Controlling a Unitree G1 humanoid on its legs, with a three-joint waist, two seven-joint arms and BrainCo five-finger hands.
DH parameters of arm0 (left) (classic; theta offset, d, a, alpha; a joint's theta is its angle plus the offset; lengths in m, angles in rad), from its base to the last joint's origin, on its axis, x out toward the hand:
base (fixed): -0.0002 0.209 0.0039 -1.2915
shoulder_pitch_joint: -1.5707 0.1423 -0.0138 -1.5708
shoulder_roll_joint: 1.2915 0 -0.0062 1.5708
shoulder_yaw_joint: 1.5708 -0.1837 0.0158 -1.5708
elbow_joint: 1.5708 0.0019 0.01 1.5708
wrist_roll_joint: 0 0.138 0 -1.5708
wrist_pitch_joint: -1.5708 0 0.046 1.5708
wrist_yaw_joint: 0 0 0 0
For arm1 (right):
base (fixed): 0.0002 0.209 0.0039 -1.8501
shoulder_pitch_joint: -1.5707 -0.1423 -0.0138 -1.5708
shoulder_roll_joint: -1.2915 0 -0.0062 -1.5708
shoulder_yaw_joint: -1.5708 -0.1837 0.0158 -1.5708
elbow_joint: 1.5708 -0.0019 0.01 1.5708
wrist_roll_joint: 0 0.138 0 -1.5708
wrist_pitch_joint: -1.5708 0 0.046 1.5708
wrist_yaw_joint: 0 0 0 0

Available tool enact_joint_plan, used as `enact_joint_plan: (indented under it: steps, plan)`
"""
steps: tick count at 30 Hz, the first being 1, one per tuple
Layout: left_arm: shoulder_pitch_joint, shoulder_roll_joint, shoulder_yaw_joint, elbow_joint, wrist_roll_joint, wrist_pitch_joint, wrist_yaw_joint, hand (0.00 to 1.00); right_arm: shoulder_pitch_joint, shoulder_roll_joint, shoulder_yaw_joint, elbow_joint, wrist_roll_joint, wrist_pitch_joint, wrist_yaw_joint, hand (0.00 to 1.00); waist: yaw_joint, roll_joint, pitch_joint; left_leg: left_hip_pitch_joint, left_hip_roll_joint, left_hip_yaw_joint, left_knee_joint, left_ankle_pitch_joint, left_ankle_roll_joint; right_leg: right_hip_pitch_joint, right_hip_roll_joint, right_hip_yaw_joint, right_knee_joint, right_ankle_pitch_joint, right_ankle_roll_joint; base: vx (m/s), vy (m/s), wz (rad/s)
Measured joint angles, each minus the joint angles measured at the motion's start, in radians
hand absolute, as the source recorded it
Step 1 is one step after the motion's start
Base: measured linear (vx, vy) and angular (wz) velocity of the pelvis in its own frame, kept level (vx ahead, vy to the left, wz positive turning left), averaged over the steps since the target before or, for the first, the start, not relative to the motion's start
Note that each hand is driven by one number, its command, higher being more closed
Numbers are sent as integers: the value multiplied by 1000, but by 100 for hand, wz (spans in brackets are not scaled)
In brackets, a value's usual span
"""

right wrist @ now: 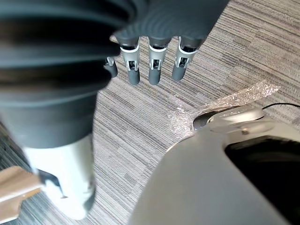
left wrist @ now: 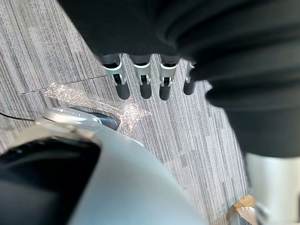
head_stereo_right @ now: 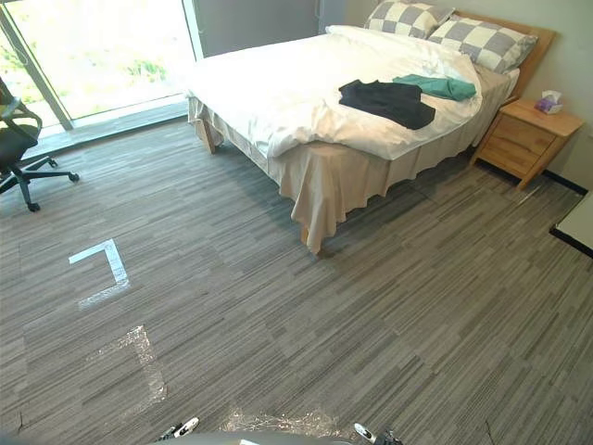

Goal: Tidy the bed and pick cloth on bed and put in laundry

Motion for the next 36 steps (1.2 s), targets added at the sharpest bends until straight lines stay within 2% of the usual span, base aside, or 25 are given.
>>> enact_joint_plan:
  steps: [1, 8, 15, 19, 24, 26, 27, 28, 29, 31, 32, 34, 35, 36]
  plan:
    - [-2, 1, 0, 0, 0, 0, -3, 0, -5, 1, 0, 0, 0, 0, 1, 0, 0, 6, -1, 2, -1, 0, -4, 2, -2, 3, -1, -2, -6, 2, 3, 56, 6, 0]
    - [-5, 10, 0, -1, 14, -2, -45, 0, -13, 7, -3, 2, 0, 7, -1, 0, -1, -6, 11, 28, -2, 2, -47, 14, -21, 17, -3, -27, -31, 5, 9, 52, -12, 3]
    - [-12, 14, -1, -3, 25, 13, -93, 0, -31, 12, -3, -7, 0, 7, -2, 0, -2, -5, 23, 46, -1, 11, -49, 10, -27, 25, -3, -24, -33, 2, 15, -9, -11, -2]
    - [-13, 13, -2, -3, 51, 17, -112, 0, -40, 11, -3, -11, 0, 6, -8, 0, -1, -2, 35, 61, 3, 44, -49, 4, -35, 27, 3, 10, -35, 4, 13, -42, -14, -22]
    - [-14, 15, -7, -3, 60, 35, -117, 0, -38, 13, -3, -12, 1, 3, -32, 0, -4, -6, 39, 57, 14, 84, -44, -13, -27, 6, 16, 49, -26, 5, 4, -31, -26, -28]
    - [-15, 19, -10, -4, 61, 35, -127, 0, -38, 14, -3, -16, 1, -2, -40, 0, -1, -12, 43, 33, 16, 111, -3, -47, -17, -56, 15, 65, 67, -51, 10, -22, -22, -36]
    - [-16, 23, -16, -5, 61, 35, -129, 0, -33, 19, -3, -36, 2, -7, -49, 0, -2, -10, 58, 25, 14, 125, 33, -70, -7, -105, 4, 65, 191, -107, 57, -6, -26, -49]
    - [-20, 23, -20, -4, 60, 34, -128, 0, -32, 17, -3, -51, 3, -10, -51, 0, 2, -15, 79, 26, 18, 157, 61, -83, 7, -180, -8, 41, 352, -124, 85, -25, -24, -62]
    - [-20, 24, -20, -4, 59, 35, -128, 0, -33, 17, -3, -52, 5, -15, -52, 0, 5, -10, 88, 28, 22, 178, 72, -90, 10, -225, -18, 18, 444, -124, 88, -26, -15, -67]
    - [-22, 34, -18, -4, 58, 35, -128, 0, -36, 20, -3, -50, 23, -26, -61, 0, -1, -18, 115, 52, 27, 210, 94, -110, 9, -317, -78, -86, 660, -143, 77, 63, -4, -56]
    - [-35, 35, -14, -5, 57, 35, -128, 0, -18, 30, -4, -49, 41, -27, -68, 0, -3, -13, 127, 83, 60, 232, 115, -137, -14, -358, -119, -134, 746, -169, 67, 182, -24, -49]
    - [-38, 35, -12, -5, 57, 38, -123, 0, -11, 39, -19, -51, 52, -38, -68, 0, -8, -12, 128, 94, 97, 239, 135, -158, -34, -369, -121, -154, 743, -170, 68, 176, -86, -35]
    - [-39, 38, -7, -5, 57, 51, -100, 0, -6, 42, -25, -52, 52, -49, -66, 0, -12, -10, 128, 105, 144, 252, 152, -186, -63, -386, -121, -173, 697, -170, 69, 198, -206, -29]
    - [-41, 40, -5, -5, 57, 54, -94, 0, -6, 42, -26, -53, 52, -53, -65, 0, -12, -8, 130, 109, 159, 254, 157, -200, -72, -394, -122, -179, 665, -168, 70, 209, -239, -31]
